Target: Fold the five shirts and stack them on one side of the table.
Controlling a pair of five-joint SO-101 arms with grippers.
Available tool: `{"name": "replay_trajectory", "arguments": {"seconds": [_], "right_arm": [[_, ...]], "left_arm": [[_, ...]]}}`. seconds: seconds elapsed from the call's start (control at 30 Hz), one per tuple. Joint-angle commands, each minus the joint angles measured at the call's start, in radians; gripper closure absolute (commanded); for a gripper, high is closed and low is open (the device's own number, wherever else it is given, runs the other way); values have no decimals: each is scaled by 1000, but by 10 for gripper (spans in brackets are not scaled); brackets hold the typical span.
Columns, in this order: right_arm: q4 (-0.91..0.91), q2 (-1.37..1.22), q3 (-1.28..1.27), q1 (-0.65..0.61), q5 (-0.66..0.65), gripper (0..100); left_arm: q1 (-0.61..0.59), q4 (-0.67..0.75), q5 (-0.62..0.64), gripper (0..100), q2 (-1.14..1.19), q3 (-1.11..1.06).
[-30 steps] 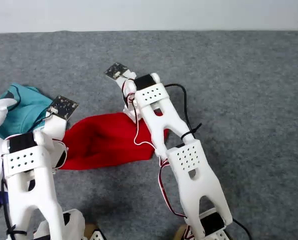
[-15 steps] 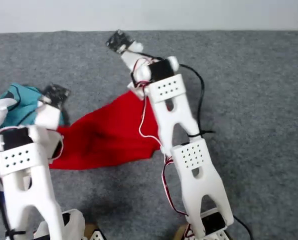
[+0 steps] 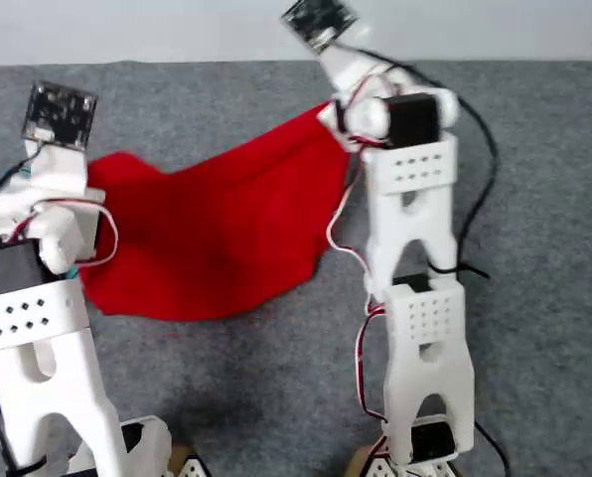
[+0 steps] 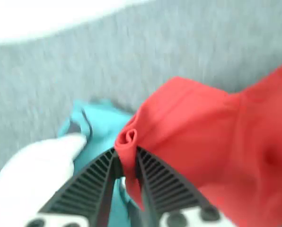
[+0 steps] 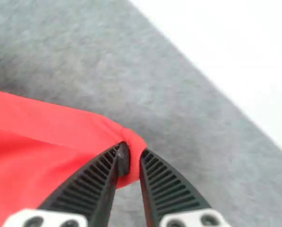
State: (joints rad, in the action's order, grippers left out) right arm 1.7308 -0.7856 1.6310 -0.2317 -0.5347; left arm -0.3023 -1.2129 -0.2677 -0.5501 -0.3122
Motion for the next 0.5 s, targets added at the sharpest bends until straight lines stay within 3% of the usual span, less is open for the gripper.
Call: {"name": "replay_trajectory", "arguments": {"seconds": [0.0,0.3,0.47], "right_arm": [[-16,124,51,56,-6,989],[-93,242,51,183,-6,988],[-131,303,51,229,-11,988]], "left_arm": [[51,114,37,995,-21,48],[132,430,38,995,-20,128],[140,439,35,995,-18,245]]}}
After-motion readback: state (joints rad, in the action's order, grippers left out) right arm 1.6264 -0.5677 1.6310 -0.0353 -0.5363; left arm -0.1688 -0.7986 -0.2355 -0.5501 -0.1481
